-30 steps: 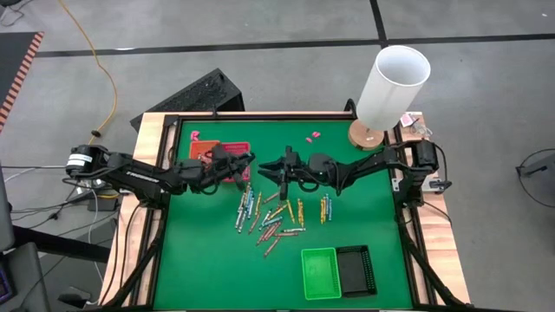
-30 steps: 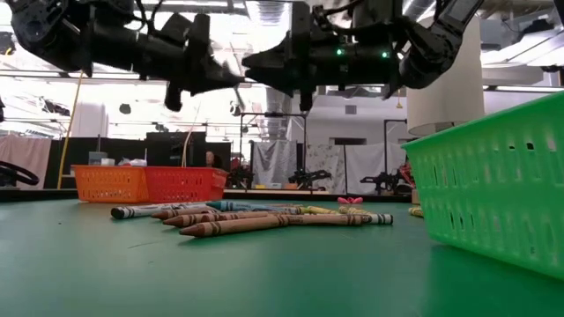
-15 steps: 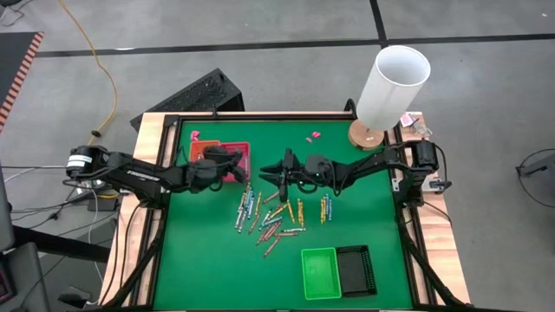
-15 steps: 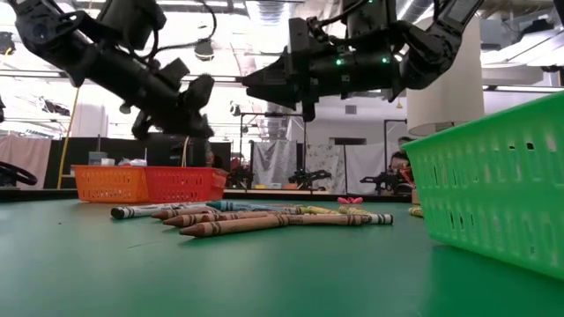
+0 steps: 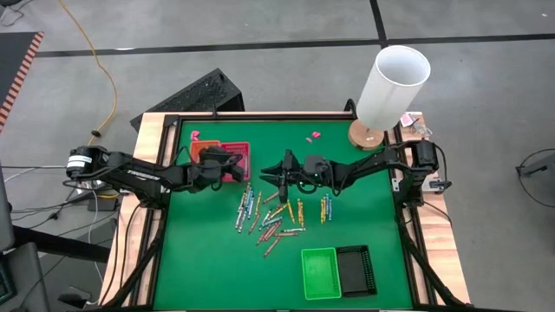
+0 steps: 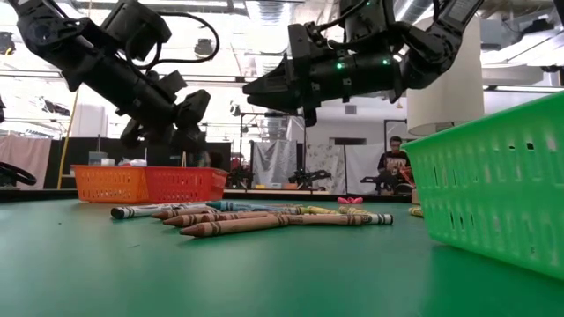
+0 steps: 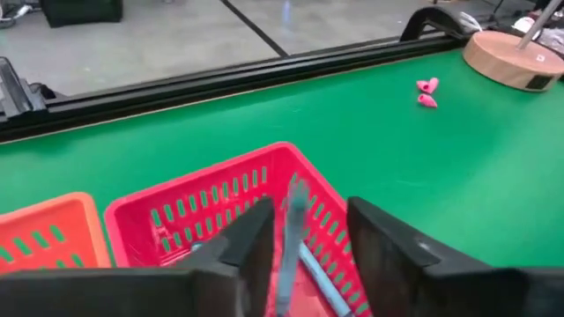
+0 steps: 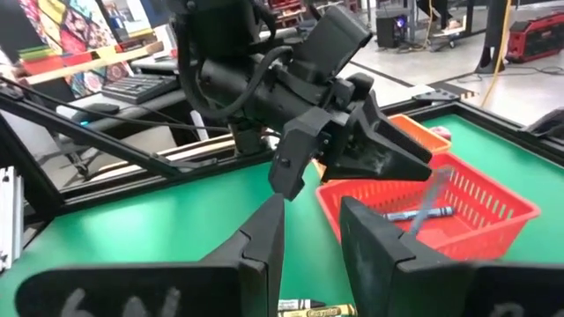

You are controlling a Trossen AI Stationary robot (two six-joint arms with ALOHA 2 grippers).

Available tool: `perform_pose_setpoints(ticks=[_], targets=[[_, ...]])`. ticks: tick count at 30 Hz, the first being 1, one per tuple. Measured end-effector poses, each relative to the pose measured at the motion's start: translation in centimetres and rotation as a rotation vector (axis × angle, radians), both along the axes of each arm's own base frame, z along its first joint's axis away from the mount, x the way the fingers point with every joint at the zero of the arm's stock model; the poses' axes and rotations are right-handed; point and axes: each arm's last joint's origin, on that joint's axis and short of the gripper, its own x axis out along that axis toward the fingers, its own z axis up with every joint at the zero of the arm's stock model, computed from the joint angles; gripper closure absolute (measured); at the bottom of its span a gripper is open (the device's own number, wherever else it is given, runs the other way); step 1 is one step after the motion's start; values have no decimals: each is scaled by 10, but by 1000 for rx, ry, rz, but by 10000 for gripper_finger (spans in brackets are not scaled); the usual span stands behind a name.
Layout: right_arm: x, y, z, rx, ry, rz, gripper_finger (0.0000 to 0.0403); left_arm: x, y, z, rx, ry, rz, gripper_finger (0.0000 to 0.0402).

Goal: Sort crayons
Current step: Put the blue crayon into the red bin

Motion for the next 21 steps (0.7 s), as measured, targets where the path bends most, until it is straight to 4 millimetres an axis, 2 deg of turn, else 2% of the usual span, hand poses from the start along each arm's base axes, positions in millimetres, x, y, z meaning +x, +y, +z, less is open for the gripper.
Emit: perform_pose_setpoints(ticks=[4, 11, 14, 21], targets=[[0, 1, 0, 0, 4, 4, 289, 1, -2, 0, -24, -6, -53, 226], [0, 1, -3, -5, 35, 13, 289, 14, -11, 12, -52, -36, -327, 225], [-1, 4, -9, -25, 92, 98, 289, 22, -19, 22, -37, -42, -446, 226], [-4, 33, -27, -98, 276, 290, 289, 34, -37, 42, 17, -68, -569, 226]])
